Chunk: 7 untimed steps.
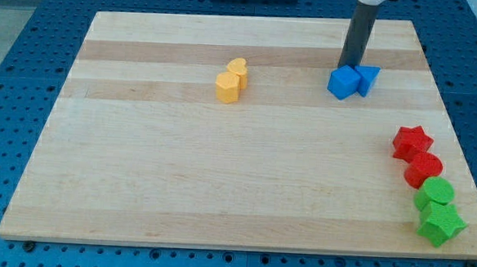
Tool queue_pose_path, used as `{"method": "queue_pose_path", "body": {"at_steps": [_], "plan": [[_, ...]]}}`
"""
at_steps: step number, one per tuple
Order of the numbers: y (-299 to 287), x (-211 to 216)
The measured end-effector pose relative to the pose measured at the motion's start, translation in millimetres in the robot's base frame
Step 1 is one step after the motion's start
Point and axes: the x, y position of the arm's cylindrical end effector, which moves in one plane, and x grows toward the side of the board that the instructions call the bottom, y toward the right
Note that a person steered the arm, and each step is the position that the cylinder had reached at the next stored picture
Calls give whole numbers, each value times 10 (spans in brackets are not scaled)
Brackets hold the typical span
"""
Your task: Move the blue triangle into the blue cube
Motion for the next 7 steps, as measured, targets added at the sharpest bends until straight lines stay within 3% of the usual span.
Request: {"method": "queue_pose_path", "body": {"at_steps": [2,3,4,6,7], "plan": [[997,-245],[1024,-60],[657,138],[-412,209],[-676,210]]}}
